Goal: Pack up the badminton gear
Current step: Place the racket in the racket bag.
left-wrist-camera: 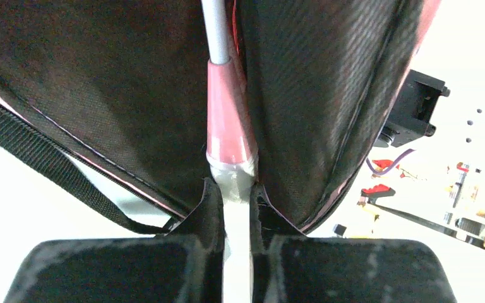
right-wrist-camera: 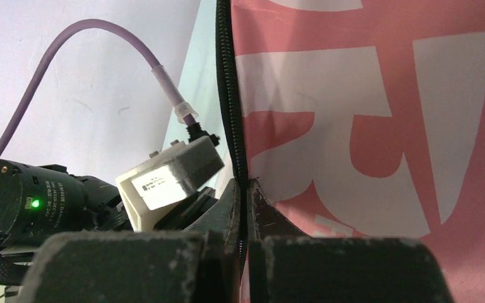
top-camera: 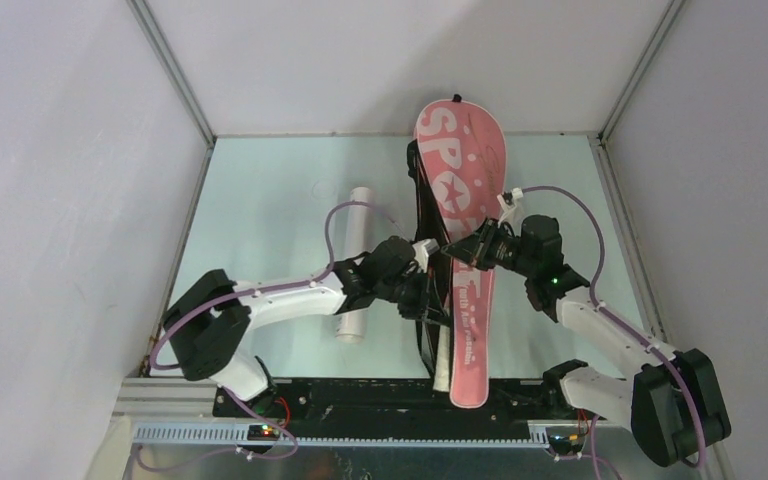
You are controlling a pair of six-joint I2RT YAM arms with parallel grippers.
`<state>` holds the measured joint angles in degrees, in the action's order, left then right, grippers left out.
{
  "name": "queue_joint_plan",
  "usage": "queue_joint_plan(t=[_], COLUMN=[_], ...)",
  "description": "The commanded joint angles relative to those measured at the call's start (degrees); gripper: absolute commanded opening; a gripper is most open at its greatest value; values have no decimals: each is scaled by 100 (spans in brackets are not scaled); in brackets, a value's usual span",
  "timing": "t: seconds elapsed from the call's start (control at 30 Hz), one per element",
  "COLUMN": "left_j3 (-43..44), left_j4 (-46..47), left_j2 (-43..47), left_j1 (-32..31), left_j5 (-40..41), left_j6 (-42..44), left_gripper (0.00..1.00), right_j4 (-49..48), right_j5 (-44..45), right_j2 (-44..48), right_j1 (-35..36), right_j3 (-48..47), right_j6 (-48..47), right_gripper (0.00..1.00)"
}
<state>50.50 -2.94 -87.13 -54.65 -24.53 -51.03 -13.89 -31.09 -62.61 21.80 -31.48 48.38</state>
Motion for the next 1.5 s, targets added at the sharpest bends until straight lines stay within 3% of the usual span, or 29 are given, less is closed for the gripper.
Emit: queue_joint_plan(t=[0.0, 0.03, 0.07, 0.13, 0.2, 0.37, 0.5, 0.6, 0.67, 0.7, 0.77, 0.83, 0.87, 0.9, 0.93, 1.03, 1.13, 1.23, 1.3, 1.47], left_j3=[743, 806, 835, 936, 1033, 1132, 1143, 1145, 1316, 1394, 1612, 1524, 1353, 1355, 1623, 2445, 2941, 2330, 1926, 2129], left_j4=[1684, 1738, 1732, 1604, 1124, -528, -1856, -2462, -2887, -2931, -2825, -2128, -1553, -1416, -1595, -2678, -4256, -4153, -3430, -3204], left_j2=[-386, -518, -561, -604, -489, 295, 1433, 2503, 2862, 2914, 2895, 2717, 2657, 2471, 2349, 1669, 1196, 934, 811, -99], left_j1=[124, 118, 111, 74, 54, 51, 40, 87, 379, 849, 1656, 2209, 2316, 2413, 2443, 2631, 2777, 2840, 2942, 3190], left_j5=[496, 329, 271, 191, 300, 882, 1518, 2986, 3646, 3696, 3545, 3126, 2591, 2351, 1973, 1290, 1298, 1987, 2100, 1794], left_j6=[88, 102, 128, 318, 611, 1404, 1958, 2163, 2371, 2600, 3510, 5037, 6489, 6986, 8028, 9831, 11699, 12512, 13028, 13435], left_gripper=[27, 42, 69, 94, 99, 100, 100, 100, 100, 100, 100, 100, 100, 100, 100, 100, 100, 100, 100, 100], right_j4=[293, 346, 353, 319, 268, 335, 626, 905, 1185, 1217, 1322, 1614, 1836, 1929, 2047, 2176, 2055, 1968, 2217, 3954], right_j5=[-1287, -1238, -1204, -1191, -1252, -1500, -2026, -2490, -2744, -2854, -3292, -3513, -3700, -3762, -3909, -4002, -4223, -4594, -4756, -4862], right_j2=[135, 161, 229, 323, 401, 510, 308, 147, 29, -63, -228, -402, -467, -585, -620, -729, -827, -868, -921, -1063], right_j1=[201, 180, 164, 107, 14, -381, -664, -762, -813, -854, -910, -917, -944, -956, -958, -1019, -1043, -1047, -1046, -901], right_j3=[164, 172, 179, 190, 187, 149, -83, -448, -709, -780, -997, -1180, -1313, -1376, -1459, -1515, -1526, -1547, -1671, -2177], right_j6=[128, 108, 105, 122, 188, 132, -309, -990, -1359, -1424, -1630, -1941, -1988, -2080, -2110, -2084, -1915, -1825, -1974, -3243], right_gripper=[0, 0, 0, 0, 0, 0, 0, 0, 0, 0, 0, 0, 0, 0, 0, 0, 0, 0, 0, 0])
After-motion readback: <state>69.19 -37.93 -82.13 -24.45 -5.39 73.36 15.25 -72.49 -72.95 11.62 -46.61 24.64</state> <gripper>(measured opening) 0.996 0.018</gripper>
